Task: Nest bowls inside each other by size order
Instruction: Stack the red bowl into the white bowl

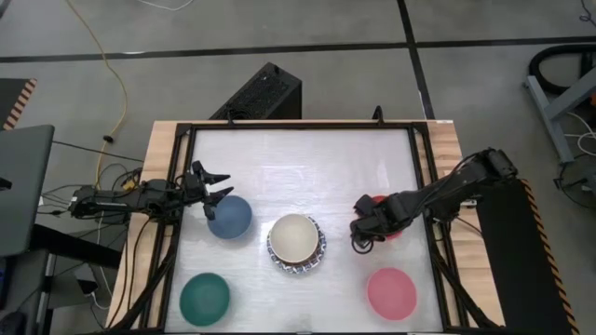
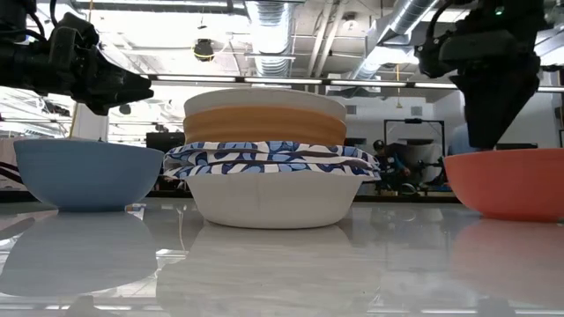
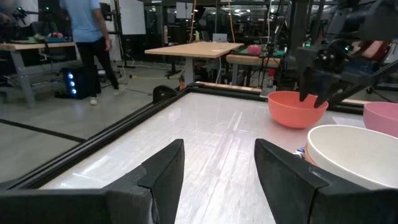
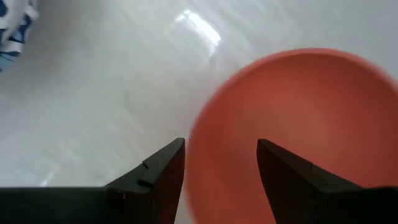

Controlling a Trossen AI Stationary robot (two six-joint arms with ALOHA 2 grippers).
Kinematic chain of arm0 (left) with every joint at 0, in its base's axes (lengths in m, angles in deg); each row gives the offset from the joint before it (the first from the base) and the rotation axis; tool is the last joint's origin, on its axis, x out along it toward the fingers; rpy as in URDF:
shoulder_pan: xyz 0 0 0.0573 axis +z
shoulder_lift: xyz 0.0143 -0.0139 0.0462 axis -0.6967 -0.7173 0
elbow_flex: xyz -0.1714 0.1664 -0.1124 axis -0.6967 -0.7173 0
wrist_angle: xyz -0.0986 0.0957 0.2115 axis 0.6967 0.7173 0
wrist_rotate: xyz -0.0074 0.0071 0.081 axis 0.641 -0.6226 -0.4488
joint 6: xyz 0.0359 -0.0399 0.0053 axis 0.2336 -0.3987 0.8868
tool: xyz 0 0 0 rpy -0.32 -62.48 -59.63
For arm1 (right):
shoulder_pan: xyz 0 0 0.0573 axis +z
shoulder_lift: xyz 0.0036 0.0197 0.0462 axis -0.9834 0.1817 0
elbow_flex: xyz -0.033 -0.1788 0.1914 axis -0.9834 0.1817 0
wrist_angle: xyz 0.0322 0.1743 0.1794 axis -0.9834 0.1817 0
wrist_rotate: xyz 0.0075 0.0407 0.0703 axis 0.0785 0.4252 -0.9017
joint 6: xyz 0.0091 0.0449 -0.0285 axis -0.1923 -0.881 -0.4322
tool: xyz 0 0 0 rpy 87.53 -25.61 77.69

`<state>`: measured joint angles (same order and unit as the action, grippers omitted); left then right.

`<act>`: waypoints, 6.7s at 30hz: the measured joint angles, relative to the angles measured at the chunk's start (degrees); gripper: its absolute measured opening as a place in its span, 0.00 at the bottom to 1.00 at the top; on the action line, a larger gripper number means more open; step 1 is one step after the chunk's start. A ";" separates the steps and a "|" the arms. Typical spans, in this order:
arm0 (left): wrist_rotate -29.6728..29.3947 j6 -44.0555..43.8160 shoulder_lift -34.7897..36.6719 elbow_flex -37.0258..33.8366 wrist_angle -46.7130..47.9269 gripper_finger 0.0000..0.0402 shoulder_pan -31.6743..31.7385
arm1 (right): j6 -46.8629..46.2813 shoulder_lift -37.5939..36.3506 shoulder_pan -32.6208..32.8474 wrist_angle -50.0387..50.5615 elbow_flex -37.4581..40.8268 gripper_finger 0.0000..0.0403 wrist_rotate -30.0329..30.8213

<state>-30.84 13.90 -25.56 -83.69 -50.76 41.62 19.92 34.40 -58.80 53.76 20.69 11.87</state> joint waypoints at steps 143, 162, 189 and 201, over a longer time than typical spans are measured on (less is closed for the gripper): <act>-0.05 0.00 0.00 0.02 -0.01 0.46 0.00 | 69.83 33.83 1.62 -2.85 -50.03 0.02 -9.28; -0.05 0.00 0.00 0.00 0.01 0.46 0.01 | 69.77 33.83 0.43 -4.94 -50.03 0.02 -12.23; -0.05 0.00 0.00 0.00 0.01 0.46 0.02 | 58.62 33.83 -0.43 -4.92 -50.03 0.13 -8.88; -0.05 0.00 0.00 0.01 0.00 0.46 0.02 | 57.17 33.83 -0.57 -4.90 -50.03 0.31 -8.89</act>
<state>-30.89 13.90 -25.56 -83.68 -50.76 41.64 77.09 68.23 -59.37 48.86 -29.34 2.98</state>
